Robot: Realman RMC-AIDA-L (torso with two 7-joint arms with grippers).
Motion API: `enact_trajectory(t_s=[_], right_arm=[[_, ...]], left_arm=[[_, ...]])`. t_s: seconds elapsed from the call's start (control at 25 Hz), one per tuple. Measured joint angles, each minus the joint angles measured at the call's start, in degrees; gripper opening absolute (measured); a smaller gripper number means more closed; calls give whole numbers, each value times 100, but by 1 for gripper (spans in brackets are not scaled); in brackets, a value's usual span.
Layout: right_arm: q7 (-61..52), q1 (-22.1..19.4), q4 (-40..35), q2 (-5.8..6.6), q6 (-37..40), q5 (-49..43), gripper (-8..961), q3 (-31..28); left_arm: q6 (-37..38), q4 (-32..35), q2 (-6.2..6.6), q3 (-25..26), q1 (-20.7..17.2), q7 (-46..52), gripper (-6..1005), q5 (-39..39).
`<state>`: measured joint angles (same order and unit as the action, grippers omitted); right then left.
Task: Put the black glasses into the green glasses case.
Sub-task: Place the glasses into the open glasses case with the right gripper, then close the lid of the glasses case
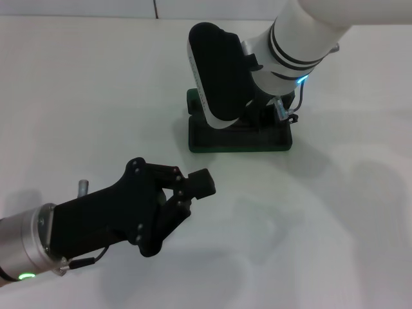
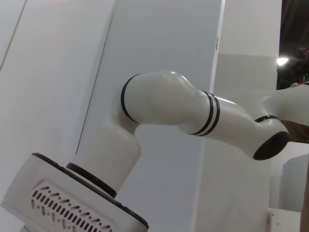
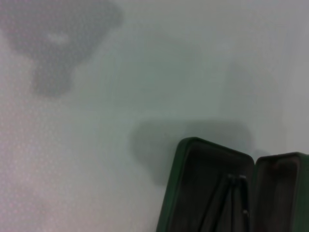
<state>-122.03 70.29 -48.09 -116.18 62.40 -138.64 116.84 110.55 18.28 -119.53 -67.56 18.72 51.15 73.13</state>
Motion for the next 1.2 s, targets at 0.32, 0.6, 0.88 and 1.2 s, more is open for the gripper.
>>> enact_trajectory(t_s=[0.32,0.6,0.88,1.2], right_arm=[[-91,11,-82,0,145,-5,124,-26],[-389,-208,-531,0,383,-24,158,-157],[-421,-1692,-1925,10,916,327,164,-1463],[1923,-4212,-2531,17,2126,3249,169,-3550]], left_arm=[[11,0,0,7,-4,21,16,-10],[40,17,32,15,-50,33,16,-88],[42,81,375,113,96,280,16,-386],[-562,809,864,591,661,1634,87,-275]])
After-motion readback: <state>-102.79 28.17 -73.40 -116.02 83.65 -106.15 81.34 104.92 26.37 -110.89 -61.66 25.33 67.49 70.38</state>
